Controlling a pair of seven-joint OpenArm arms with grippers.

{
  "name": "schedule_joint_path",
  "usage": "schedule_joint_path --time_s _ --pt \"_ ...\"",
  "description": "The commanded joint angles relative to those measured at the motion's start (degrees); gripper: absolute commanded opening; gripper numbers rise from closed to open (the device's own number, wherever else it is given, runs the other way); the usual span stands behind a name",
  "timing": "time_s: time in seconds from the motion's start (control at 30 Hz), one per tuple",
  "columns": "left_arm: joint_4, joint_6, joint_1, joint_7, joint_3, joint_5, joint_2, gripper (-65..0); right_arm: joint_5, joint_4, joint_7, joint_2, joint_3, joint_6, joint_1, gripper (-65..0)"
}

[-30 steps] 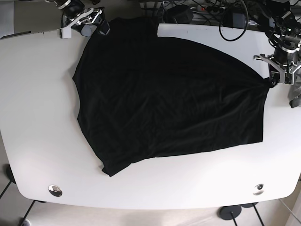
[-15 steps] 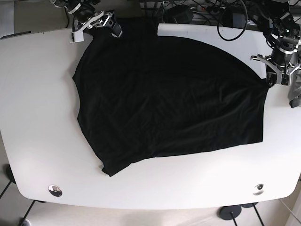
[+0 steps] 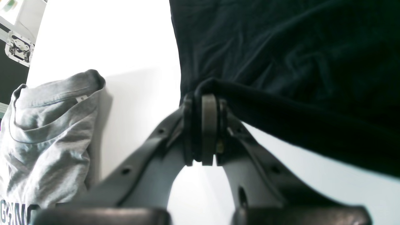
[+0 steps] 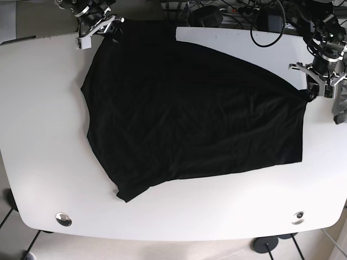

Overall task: Fold the T-shirt properly
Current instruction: 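Drag the black shirt with both grippers to smooth it flat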

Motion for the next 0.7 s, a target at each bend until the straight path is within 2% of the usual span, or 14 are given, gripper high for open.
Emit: schedule_joint_path --time_s 0.03,0.1,0.23,0.3,0.47,0.53,0.7 --pt "1.1 0.3 0.0 -1.3 -0.6 -1.1 -0.8 -65.0 0.6 4.0 0.4 0.2 0.3 0.40 -2.5 -63.4" --pt "2.1 0.3 0.2 -1.3 -0.7 -1.6 -0.6 -65.0 0.6 7.9 0.4 0.2 0.3 0.40 -4.2 -63.6" --pt "4.6 0.3 2.5 -1.3 -3.7 -9.7 -0.4 -65.0 0.6 13.5 0.4 0.2 0.3 0.40 -6.1 -63.6" --pt "4.6 0.3 2.5 -1.3 -4.1 -11.8 -0.4 -65.0 0.6 14.2 0.4 0.2 0.3 0.40 -5.7 -63.6" --pt "4.1 0.3 0.4 -1.3 -3.9 -12.0 -0.8 -65.0 0.6 13.4 -0.6 0.8 0.3 0.14 1.9 -63.6" --pt "1.9 0.3 -1.8 -1.3 -3.9 -11.9 -0.9 -65.0 0.6 12.5 -3.6 2.1 0.3 -1.53 6.8 -63.6" --pt "-6.8 0.3 -7.2 -1.3 -2.5 -11.0 -2.9 -65.0 0.5 6.3 -5.5 2.5 0.2 -2.15 16.5 -63.6"
